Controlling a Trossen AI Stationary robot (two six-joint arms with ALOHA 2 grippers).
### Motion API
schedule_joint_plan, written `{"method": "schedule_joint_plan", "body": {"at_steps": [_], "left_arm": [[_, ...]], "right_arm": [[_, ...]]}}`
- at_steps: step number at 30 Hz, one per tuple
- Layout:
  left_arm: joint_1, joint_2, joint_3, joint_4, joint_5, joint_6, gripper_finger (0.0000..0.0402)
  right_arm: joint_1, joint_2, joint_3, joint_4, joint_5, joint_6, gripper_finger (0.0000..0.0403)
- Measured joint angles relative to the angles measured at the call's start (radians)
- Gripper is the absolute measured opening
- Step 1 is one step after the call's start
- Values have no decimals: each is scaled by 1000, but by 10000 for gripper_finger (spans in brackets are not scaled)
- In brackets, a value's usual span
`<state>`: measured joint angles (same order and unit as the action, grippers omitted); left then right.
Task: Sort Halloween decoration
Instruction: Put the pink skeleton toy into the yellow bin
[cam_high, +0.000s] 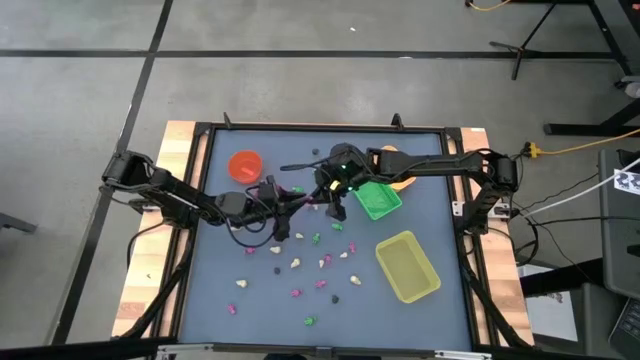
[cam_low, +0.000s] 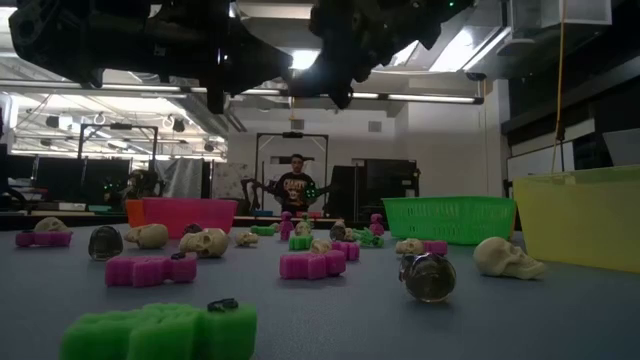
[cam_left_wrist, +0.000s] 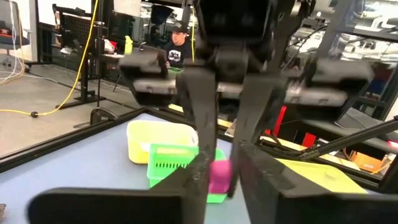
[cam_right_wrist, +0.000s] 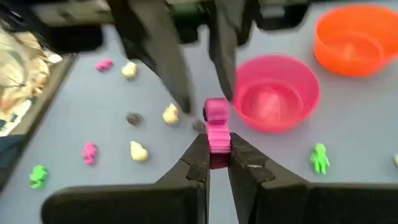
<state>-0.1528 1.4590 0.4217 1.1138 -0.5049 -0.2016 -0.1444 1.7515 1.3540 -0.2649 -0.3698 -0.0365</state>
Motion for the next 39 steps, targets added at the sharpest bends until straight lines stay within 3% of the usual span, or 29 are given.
{"method": "schedule_joint_plan", "body": {"at_steps": [4,8,14,18,27,39], "left_arm": [[0,0,0,-4,-2,0,118],[0,0,0,-6,-2,0,142],[0,0,0,-6,-2,0,146],[0,0,0,-7,-2,0,145],[0,0,0,-32,-3,1,145],[0,0,0,-32,-3,2,145]], "right_arm": [[-2,0,0,-81,85,-51,34],[-5,0,0,-212,274,-107,35],[-44,0,0,-447,604,-138,35],[-102,0,0,-605,741,-117,35],[-270,0,0,-890,735,-38,35],[-356,0,0,-913,664,-38,35]]}}
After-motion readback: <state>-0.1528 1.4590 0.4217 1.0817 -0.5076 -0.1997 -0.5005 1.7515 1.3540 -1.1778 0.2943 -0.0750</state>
